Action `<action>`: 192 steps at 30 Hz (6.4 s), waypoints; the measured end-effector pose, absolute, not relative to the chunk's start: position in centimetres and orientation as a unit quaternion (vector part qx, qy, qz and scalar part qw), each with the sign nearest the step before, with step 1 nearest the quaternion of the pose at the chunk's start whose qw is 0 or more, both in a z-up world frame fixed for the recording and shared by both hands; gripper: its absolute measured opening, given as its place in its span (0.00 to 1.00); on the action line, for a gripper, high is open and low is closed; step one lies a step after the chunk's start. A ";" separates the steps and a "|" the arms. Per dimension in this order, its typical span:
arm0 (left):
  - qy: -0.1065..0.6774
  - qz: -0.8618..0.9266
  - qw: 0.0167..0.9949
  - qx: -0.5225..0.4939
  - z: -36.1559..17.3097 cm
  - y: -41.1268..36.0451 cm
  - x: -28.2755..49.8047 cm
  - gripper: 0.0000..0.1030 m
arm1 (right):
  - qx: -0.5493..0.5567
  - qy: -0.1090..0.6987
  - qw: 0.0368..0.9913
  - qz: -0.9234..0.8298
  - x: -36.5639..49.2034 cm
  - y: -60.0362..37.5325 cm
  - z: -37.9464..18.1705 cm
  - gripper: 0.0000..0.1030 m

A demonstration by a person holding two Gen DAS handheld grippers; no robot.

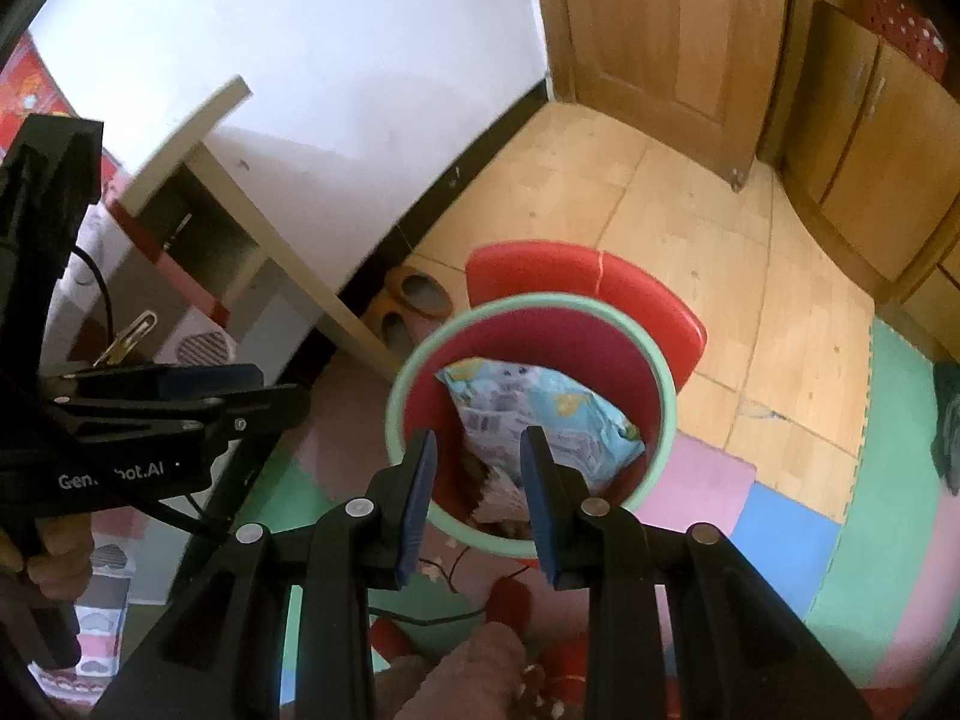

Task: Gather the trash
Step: 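Move both open tools away from the bucket back over the bed, then lower both open tools onto the clear plastic bag, then close both tools on the clear plastic bag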

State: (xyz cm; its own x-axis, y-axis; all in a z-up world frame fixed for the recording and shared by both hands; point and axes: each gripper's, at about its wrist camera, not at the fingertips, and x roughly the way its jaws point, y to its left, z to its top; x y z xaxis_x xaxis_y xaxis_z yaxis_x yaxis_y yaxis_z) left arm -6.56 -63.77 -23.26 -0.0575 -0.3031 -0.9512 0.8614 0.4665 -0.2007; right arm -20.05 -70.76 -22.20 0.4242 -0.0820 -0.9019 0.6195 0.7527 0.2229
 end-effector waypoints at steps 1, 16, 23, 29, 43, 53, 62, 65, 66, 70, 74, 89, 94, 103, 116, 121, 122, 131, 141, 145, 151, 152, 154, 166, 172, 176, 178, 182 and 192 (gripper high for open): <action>0.566 -0.454 0.643 0.243 -22.8 -63.5 -6.4 0.43 | 0.272 0.487 0.800 -0.219 -20.0 -70.6 -21.7 0.29; 0.552 -0.438 0.680 0.202 -16.9 -57.6 -4.8 0.43 | 0.229 0.455 0.839 -0.191 -17.3 -66.7 -15.4 0.29; 0.541 -0.421 0.705 0.182 -14.0 -53.8 -3.4 0.43 | 0.207 0.443 0.860 -0.150 -15.2 -63.7 -12.3 0.29; 0.535 -0.397 0.731 0.149 -11.5 -49.5 -1.7 0.43 | 0.188 0.434 0.873 -0.114 -13.2 -60.7 -10.1 0.29; 0.528 -0.313 0.784 0.094 -8.1 -38.8 2.1 0.43 | 0.146 0.425 0.893 -0.025 -8.1 -52.6 -6.9 0.29; 0.512 -0.250 0.820 0.056 -4.7 -29.7 4.5 0.43 | 0.125 0.419 0.899 0.034 -5.0 -46.2 -5.2 0.29; 0.500 -0.194 0.844 0.023 -3.1 -21.5 5.8 0.43 | 0.108 0.416 0.899 0.088 -2.0 -39.9 -4.8 0.29; 0.496 -0.169 0.851 0.011 -2.5 -18.9 6.3 0.43 | 0.104 0.418 0.895 0.111 -0.6 -38.1 -4.5 0.29; 0.495 -0.164 0.853 0.006 -2.3 -18.1 6.4 0.43 | 0.101 0.418 0.895 0.119 0.0 -37.5 -4.4 0.29; 0.489 -0.135 0.862 -0.013 -1.5 -15.0 7.0 0.43 | 0.088 0.417 0.892 0.149 1.8 -35.3 -3.9 0.29; 0.488 -0.102 0.866 -0.032 -1.2 -11.9 7.7 0.43 | 0.080 0.416 0.889 0.176 3.6 -33.3 -3.7 0.29; 0.495 -0.002 0.863 -0.103 -2.1 -4.0 12.7 0.43 | 0.074 0.445 0.853 0.264 12.8 -26.7 -5.4 0.36; 0.502 0.021 0.854 -0.136 -3.2 -2.1 14.5 0.43 | 0.082 0.460 0.838 0.281 15.8 -25.3 -6.5 0.40; 0.511 0.018 0.845 -0.156 -4.6 -2.3 18.1 0.45 | 0.082 0.482 0.820 0.298 20.0 -23.6 -8.3 0.45; 0.546 0.005 0.830 -0.115 -7.6 -4.3 24.3 0.47 | 0.089 0.515 0.798 0.299 23.8 -22.3 -11.3 0.45; 0.560 -0.001 0.823 -0.094 -9.0 -5.1 26.4 0.48 | 0.085 0.524 0.793 0.299 24.8 -21.8 -12.3 0.45; 0.565 -0.002 0.820 -0.090 -9.4 -5.2 26.8 0.48 | 0.085 0.524 0.793 0.298 24.9 -21.7 -12.4 0.45; 0.579 -0.015 0.809 -0.099 -11.2 -5.2 27.8 0.57 | 0.090 0.530 0.789 0.297 25.7 -21.6 -13.6 0.45; 0.597 -0.019 0.795 -0.105 -12.6 -5.5 28.8 0.79 | 0.080 0.527 0.789 0.305 26.1 -21.5 -13.5 0.45; 0.594 -0.032 0.799 -0.086 -13.0 -6.7 28.7 0.87 | 0.074 0.531 0.784 0.311 26.3 -21.6 -13.4 0.45; 0.602 -0.041 0.794 -0.078 -13.5 -7.8 29.3 0.92 | 0.066 0.520 0.794 0.308 26.1 -23.2 -12.3 0.45; 0.606 -0.042 0.791 -0.079 -13.6 -7.9 29.3 0.93 | 0.063 0.517 0.797 0.305 26.0 -23.4 -12.2 0.45; 0.615 -0.039 0.783 -0.084 -13.6 -7.9 29.4 0.93 | 0.055 0.511 0.805 0.297 25.9 -23.7 -11.8 0.46; 0.602 -0.026 0.788 -0.127 -12.9 -6.8 27.2 0.76 | 0.064 0.524 0.799 0.288 26.8 -23.5 -13.3 0.59; 0.585 -0.036 0.797 -0.146 -13.0 -7.7 27.0 0.54 | 0.074 0.532 0.780 0.321 26.5 -21.7 -13.6 0.27; 0.576 -0.034 0.804 -0.144 -12.7 -8.2 26.6 0.41 | 0.077 0.516 0.785 0.334 25.9 -21.2 -13.1 0.09; 0.568 -0.039 0.812 -0.128 -12.1 -8.5 26.3 0.35 | 0.076 0.504 0.791 0.338 25.6 -21.3 -12.4 0.06; 0.557 -0.046 0.818 -0.132 -10.9 -8.2 25.5 0.27 | 0.079 0.483 0.804 0.338 25.0 -21.2 -11.2 0.05; 0.527 -0.063 0.840 -0.115 -7.4 -8.3 23.4 0.26 | 0.093 0.457 0.821 0.330 22.6 -23.0 -8.6 0.05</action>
State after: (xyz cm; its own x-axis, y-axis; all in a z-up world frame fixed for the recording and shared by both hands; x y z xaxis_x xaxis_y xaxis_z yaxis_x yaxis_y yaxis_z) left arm 23.44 -8.27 -7.40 0.4367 -0.2265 -0.8706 -0.0150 0.9658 -0.2588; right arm 22.61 -22.99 -8.57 0.3648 0.6265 -0.6888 -0.4568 0.7651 0.4539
